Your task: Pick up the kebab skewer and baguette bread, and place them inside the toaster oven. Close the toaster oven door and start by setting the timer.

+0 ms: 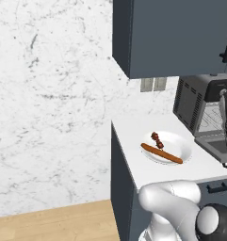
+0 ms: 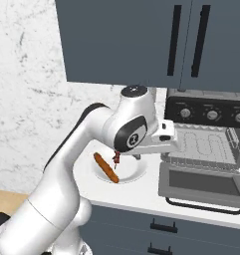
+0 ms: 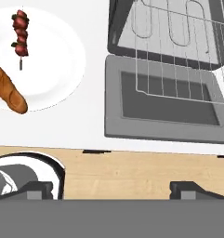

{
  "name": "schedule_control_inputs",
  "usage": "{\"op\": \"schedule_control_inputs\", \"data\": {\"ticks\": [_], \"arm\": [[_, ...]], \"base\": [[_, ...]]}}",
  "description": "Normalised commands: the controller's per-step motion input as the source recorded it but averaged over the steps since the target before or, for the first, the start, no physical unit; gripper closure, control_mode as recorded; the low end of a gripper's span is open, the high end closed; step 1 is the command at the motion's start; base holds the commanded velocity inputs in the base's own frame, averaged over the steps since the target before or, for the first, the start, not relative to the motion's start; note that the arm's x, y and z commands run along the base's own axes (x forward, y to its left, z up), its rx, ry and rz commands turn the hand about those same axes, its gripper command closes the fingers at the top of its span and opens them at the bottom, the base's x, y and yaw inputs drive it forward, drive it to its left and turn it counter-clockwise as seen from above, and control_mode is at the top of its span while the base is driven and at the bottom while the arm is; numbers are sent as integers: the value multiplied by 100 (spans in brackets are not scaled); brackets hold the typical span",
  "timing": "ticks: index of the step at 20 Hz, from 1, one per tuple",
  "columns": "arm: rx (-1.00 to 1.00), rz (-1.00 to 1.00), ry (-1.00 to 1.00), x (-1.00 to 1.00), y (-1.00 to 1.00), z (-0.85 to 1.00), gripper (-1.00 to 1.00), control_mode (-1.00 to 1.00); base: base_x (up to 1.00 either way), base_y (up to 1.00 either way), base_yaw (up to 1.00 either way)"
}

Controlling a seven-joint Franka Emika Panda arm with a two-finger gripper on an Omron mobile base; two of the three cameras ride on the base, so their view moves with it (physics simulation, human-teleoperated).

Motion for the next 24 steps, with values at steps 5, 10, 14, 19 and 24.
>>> {"op": "schedule_control_inputs", "data": {"ticks": [5, 10, 14, 19, 24], "arm": [[-3, 0, 7, 3, 100, -20, -100, -100], [0, 1, 11, 10, 95, -32, -100, -100], [0, 2, 14, 51, 96, -52, -100, -100], [0, 12, 13, 58, 43, -47, -100, -100], [0, 19, 15, 55, 5, -55, -100, -100]], "base": [[0, 0, 0], [0, 0, 0], [0, 0, 0], [0, 0, 0], [0, 0, 0]]}}
